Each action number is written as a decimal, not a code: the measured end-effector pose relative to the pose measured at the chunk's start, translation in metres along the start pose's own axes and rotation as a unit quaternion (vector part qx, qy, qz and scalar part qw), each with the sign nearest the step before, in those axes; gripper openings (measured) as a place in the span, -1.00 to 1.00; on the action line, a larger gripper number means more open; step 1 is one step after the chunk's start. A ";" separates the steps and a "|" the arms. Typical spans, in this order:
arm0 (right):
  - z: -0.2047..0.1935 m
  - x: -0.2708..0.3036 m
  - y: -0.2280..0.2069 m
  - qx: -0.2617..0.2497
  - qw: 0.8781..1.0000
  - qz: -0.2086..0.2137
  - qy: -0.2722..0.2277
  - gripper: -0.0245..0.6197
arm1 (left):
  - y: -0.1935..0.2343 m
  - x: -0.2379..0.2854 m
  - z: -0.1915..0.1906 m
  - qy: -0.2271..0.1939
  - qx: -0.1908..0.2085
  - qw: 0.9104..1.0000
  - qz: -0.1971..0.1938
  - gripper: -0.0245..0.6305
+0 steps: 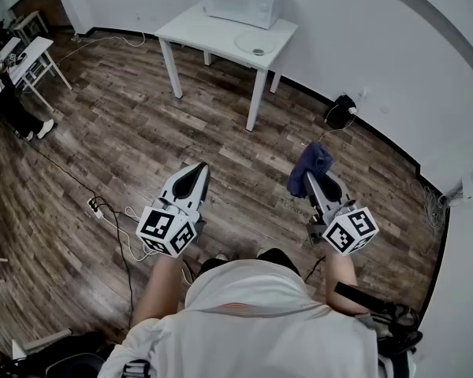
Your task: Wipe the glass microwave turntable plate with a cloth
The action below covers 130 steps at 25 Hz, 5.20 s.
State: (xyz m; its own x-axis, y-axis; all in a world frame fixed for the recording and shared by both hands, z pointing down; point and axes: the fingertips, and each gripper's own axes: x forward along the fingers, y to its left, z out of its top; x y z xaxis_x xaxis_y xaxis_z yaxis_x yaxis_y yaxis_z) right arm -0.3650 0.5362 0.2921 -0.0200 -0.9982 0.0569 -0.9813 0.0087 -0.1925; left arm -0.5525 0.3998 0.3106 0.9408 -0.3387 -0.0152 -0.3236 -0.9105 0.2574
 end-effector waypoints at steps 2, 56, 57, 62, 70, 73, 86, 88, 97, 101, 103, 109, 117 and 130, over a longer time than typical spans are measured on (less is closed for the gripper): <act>-0.011 0.011 0.005 0.006 1.000 -0.004 0.001 -0.73 | 0.015 0.001 -0.002 0.004 -0.001 1.000 -0.005 -0.89; 0.047 0.224 -0.397 0.047 0.992 -0.114 -0.018 -0.73 | 0.125 0.501 0.003 0.060 0.009 0.993 -0.099 -0.89; 0.051 0.231 -0.406 0.046 0.992 -0.114 -0.020 -0.73 | 0.129 0.513 0.006 0.058 0.009 0.993 -0.099 -0.89; 0.062 0.273 -0.450 0.043 0.993 -0.113 -0.012 -0.73 | 0.161 0.573 0.010 0.060 0.005 0.994 -0.089 -0.89; 0.075 0.361 -0.525 0.060 0.993 -0.103 -0.016 -0.73 | 0.222 0.677 0.031 0.069 0.021 0.995 -0.071 -0.89; 0.070 0.390 -0.542 0.070 0.993 -0.090 -0.012 -0.73 | 0.247 0.701 0.039 0.064 0.029 0.996 -0.047 -0.89; 0.095 0.553 -0.613 0.081 0.993 0.084 0.035 -0.73 | 0.325 0.746 0.056 0.053 0.023 0.991 0.121 -0.89; 0.097 0.583 -0.626 0.080 0.988 0.123 0.050 -0.73 | 0.334 0.751 0.060 0.041 0.019 0.986 0.160 -0.89; 0.100 0.674 -0.659 0.081 0.963 0.240 0.094 -0.73 | 0.355 0.777 0.061 0.029 0.020 0.964 0.264 -0.89; 0.091 0.699 -0.661 0.093 0.952 0.269 0.112 -0.73 | 0.363 0.776 0.055 0.029 0.013 0.955 0.295 -0.89; 0.086 0.711 -0.655 0.096 0.947 0.280 0.122 -0.73 | 0.368 0.774 0.053 0.030 0.011 0.952 0.303 -0.89; 0.064 0.743 -0.631 0.091 0.936 0.293 0.170 -0.73 | 0.403 0.771 0.042 0.029 0.002 0.952 0.305 -0.89; 0.020 0.794 -0.606 0.085 0.925 0.304 0.210 -0.73 | 0.452 0.776 -0.011 0.047 -0.032 0.954 0.293 -0.89; -0.077 0.853 -0.581 0.106 0.900 0.303 0.293 -0.73 | 0.505 0.759 -0.076 0.070 -0.083 0.940 0.324 -0.89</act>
State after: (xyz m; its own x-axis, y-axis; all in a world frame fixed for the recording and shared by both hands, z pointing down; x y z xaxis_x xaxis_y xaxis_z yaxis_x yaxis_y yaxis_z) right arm 0.1732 -0.3159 0.5283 -0.6985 -0.6099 0.3744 -0.6988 0.4683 -0.5408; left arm 0.0057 -0.2990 0.5030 0.5599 -0.7637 0.3214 -0.8237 -0.4708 0.3160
